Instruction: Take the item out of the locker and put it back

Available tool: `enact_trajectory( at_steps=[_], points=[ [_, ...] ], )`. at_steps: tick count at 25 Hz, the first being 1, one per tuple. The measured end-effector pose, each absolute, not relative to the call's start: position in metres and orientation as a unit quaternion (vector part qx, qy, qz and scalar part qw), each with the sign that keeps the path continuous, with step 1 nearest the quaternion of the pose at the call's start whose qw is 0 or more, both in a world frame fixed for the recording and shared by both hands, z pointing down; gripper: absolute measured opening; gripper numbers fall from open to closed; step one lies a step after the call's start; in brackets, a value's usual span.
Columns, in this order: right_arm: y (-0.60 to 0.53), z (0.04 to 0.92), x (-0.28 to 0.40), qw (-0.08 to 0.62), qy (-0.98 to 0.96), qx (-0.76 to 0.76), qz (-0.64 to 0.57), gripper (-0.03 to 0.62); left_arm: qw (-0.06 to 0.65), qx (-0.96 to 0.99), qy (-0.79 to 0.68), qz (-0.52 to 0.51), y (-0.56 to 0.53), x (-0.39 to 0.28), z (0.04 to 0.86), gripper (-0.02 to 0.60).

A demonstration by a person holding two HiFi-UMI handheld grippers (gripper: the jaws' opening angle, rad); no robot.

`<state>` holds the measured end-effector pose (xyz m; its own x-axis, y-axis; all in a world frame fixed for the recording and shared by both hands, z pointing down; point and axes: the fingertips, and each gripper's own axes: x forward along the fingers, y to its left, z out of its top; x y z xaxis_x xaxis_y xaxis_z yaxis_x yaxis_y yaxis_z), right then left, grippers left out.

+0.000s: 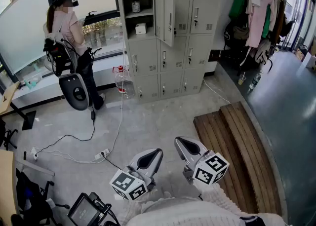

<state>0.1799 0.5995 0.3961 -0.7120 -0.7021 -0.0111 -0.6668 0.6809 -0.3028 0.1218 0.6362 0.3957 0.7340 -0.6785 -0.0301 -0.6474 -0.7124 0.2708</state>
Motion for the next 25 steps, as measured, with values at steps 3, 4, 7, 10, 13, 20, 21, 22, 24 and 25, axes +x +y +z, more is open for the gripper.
enact_trajectory(
  at_steps=[3, 4, 7, 10, 13, 20, 21, 22, 24, 25],
  points=[
    [0.591, 0.414, 0.177, 0.044, 0.915, -0.368, -0.161, -0.003, 0.134, 0.925, -0.354, -0.044, 0.626, 0.124, 0.411, 0.006],
    [0.584, 0.417, 0.176, 0.041, 0.914, -0.369, -0.163, -0.003, 0.131, 0.926, -0.353, -0.035, 0.619, 0.123, 0.415, 0.006],
    [0.551, 0.421, 0.174, 0.049, 0.908, -0.383, -0.165, -0.003, 0.123, 0.926, -0.356, -0.022, 0.587, 0.112, 0.422, 0.006],
    [0.508, 0.421, 0.162, 0.052, 0.908, -0.383, -0.16, -0.003, 0.117, 0.924, -0.363, -0.035, 0.541, 0.094, 0.419, 0.006],
    [0.456, 0.411, 0.14, 0.051, 0.914, -0.378, -0.139, -0.003, 0.103, 0.927, -0.357, -0.037, 0.489, 0.078, 0.411, 0.006],
    [0.331, 0.369, 0.083, 0.068, 0.919, -0.377, -0.098, -0.003, 0.079, 0.935, -0.344, -0.038, 0.361, 0.034, 0.382, 0.006],
    [0.315, 0.368, 0.076, 0.068, 0.918, -0.379, -0.096, -0.003, 0.081, 0.935, -0.343, -0.039, 0.346, 0.028, 0.382, 0.006],
    [0.301, 0.368, 0.07, 0.067, 0.918, -0.38, -0.095, -0.003, 0.086, 0.935, -0.341, -0.04, 0.332, 0.022, 0.382, 0.006],
    [0.277, 0.369, 0.062, 0.065, 0.915, -0.386, -0.097, -0.003, 0.096, 0.936, -0.336, -0.039, 0.308, 0.014, 0.387, 0.006],
    [0.266, 0.371, 0.061, 0.062, 0.912, -0.392, -0.1, -0.003, 0.102, 0.936, -0.334, -0.036, 0.297, 0.011, 0.391, 0.006]
  ],
)
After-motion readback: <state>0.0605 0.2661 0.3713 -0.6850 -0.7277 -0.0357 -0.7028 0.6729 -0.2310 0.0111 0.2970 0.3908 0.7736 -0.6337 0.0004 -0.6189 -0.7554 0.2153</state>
